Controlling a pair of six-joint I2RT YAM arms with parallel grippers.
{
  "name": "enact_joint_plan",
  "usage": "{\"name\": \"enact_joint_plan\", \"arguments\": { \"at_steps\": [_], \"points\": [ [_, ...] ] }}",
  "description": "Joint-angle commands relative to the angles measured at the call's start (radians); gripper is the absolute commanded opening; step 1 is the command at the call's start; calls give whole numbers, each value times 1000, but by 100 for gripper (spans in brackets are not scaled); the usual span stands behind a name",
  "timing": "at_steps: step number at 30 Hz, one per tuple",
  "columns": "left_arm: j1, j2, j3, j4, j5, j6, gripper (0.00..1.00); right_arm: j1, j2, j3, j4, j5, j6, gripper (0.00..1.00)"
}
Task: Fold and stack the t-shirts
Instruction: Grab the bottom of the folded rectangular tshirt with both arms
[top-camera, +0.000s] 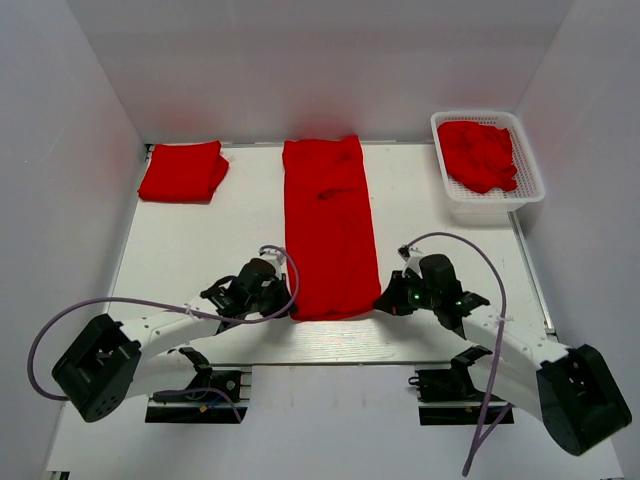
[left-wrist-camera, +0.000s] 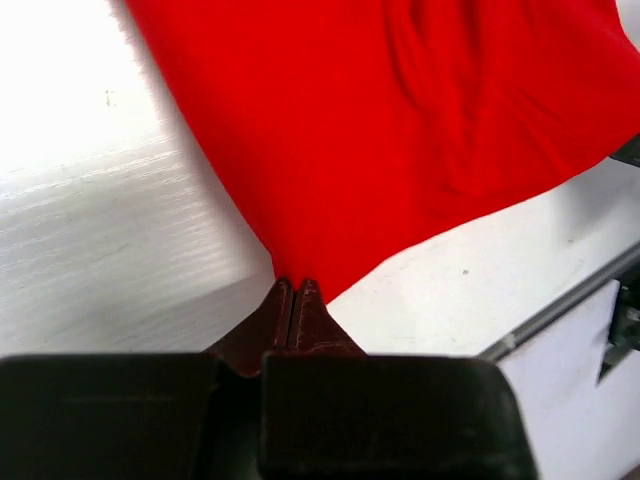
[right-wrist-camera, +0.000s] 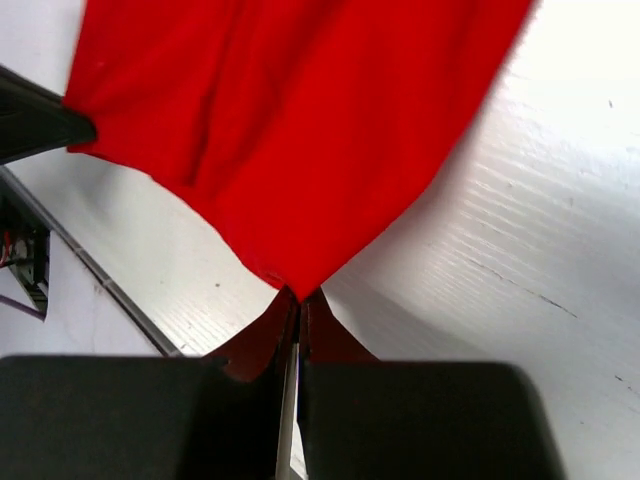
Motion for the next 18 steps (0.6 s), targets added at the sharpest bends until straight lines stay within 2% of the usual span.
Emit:
{"name": "enact_joint_plan", "arguments": {
  "at_steps": [1, 6, 15, 18],
  "points": [
    [-5, -34, 24, -12, 39, 0, 0, 14, -67, 25, -39, 0, -55, 0],
    [9, 18, 116, -18, 38, 20, 0, 16, -37, 63, -31, 51, -98, 0],
    [30, 130, 403, -254, -292, -30, 0, 10, 109, 270, -34, 222, -154, 0],
    [52, 168, 470, -277, -331, -21, 0, 7, 173, 338, -29, 258, -161, 0]
  ]
}}
